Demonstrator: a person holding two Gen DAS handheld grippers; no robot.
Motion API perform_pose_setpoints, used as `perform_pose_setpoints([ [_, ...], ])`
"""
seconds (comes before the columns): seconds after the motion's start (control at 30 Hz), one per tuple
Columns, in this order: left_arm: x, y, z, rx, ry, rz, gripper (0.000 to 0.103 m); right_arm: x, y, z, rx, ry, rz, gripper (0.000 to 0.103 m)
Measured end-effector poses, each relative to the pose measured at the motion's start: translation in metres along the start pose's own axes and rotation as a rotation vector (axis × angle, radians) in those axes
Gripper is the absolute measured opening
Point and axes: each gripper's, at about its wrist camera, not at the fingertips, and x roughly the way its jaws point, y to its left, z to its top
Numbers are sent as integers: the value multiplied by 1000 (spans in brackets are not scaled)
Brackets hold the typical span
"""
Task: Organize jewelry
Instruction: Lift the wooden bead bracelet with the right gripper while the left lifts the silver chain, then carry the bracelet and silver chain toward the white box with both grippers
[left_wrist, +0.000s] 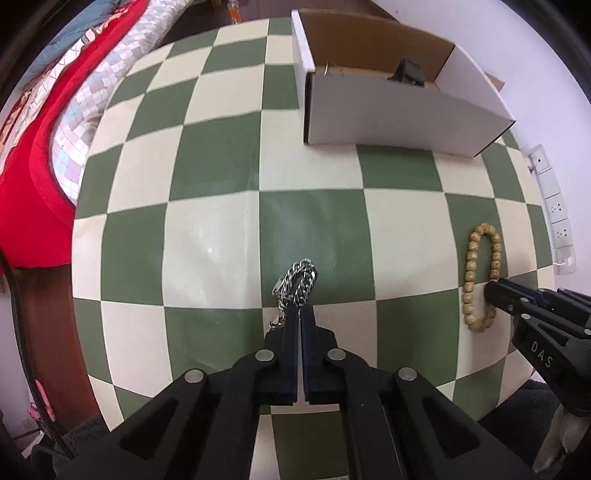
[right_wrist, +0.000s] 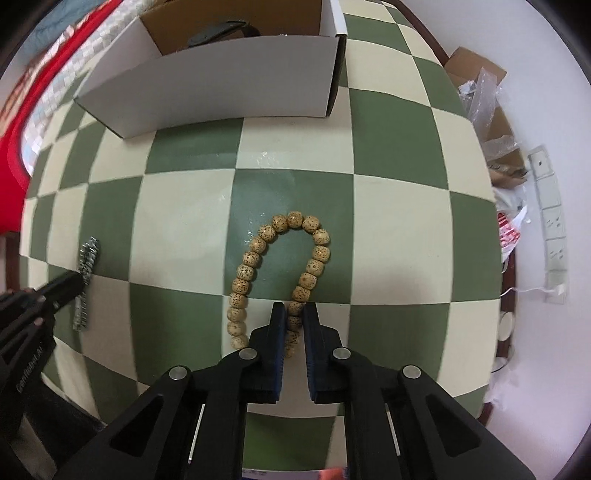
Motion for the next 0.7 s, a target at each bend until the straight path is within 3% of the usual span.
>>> perform_pose_setpoints([
  [0.33,-49,2,9,-7,-100,-70,0,-50,-11,5,87,-125,130,10],
  [0.7,-118,-9,43,29,-175,-267,0,-130,-5,27,70,-278,204,10],
])
